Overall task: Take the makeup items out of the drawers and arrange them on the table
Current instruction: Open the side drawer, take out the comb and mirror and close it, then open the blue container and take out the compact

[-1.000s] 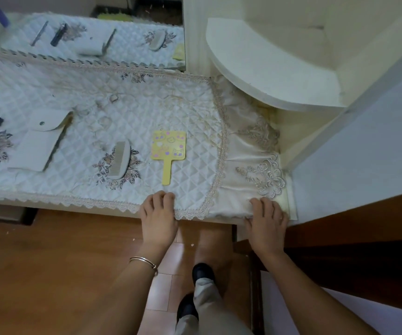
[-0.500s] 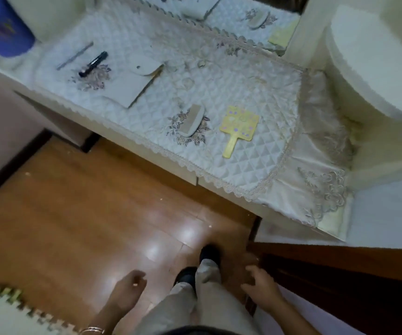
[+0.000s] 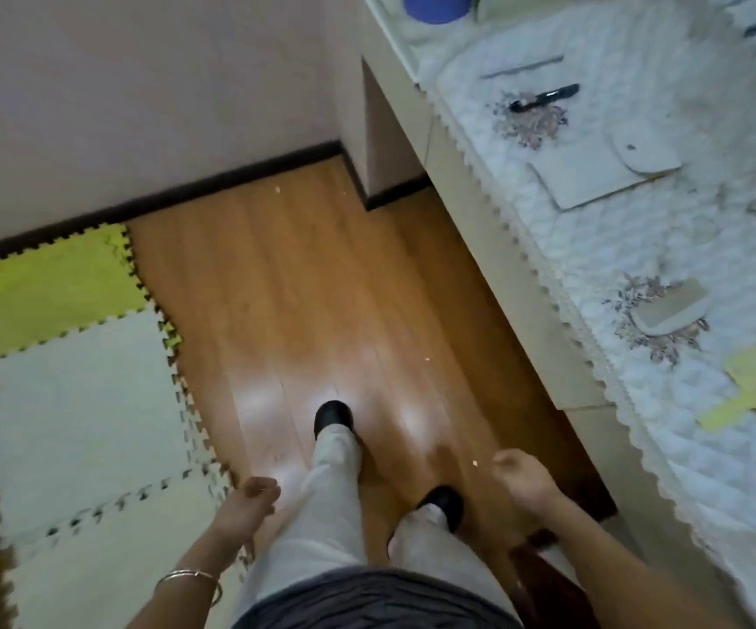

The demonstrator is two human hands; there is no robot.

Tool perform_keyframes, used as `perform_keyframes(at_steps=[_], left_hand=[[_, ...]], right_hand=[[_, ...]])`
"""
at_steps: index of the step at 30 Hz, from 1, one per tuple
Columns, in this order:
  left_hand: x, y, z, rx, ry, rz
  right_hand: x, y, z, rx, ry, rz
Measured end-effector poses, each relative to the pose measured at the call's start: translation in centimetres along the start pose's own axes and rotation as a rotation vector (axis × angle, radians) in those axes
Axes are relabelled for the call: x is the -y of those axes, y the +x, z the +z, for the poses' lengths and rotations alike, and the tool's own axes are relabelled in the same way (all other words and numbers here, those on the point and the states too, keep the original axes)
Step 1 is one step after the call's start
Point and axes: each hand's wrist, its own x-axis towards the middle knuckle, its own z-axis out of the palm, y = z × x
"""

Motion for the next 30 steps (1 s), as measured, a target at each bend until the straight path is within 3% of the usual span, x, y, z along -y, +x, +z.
perform_keyframes(at_steps=[5,10,15,19,22,26,30], left_hand=[[-1.8,4.8,-6.6,-0.001,-0.048,-0.036],[-4.3,8.9,-12.6,-0.045,-0.126,-0.012],[-5.8,11.2,-15.7,-0.050,-0.200,-0.059],[-7.3,13.5,-16.6,-0.007,-0.256,-0.121],[-10.0,16.0,-17.9,0.016,-0.287,-0.200],[-15.5,19.7,-20.8,0.008,-0.283,-0.234],[-23.3,23.1,-24.4,-0.072,-0.315,-0.107]], right_hand=[[7.5,3.1,1.7,-0.085,0.000,-0.016],[14.3,3.0,5.8,-0.064,0.019,0.011],[17.9,3.9,7.0,0.065,-0.092,-0.038],[20.5,7.0,5.6,0.133,-0.218,0.044],[23.0,11.5,4.9,0.173,-0.271,0.079],[31.6,13.9,4.0,0.188,-0.286,0.020],[40.4,16.9,1.8,0.152,-0.195,-0.064]])
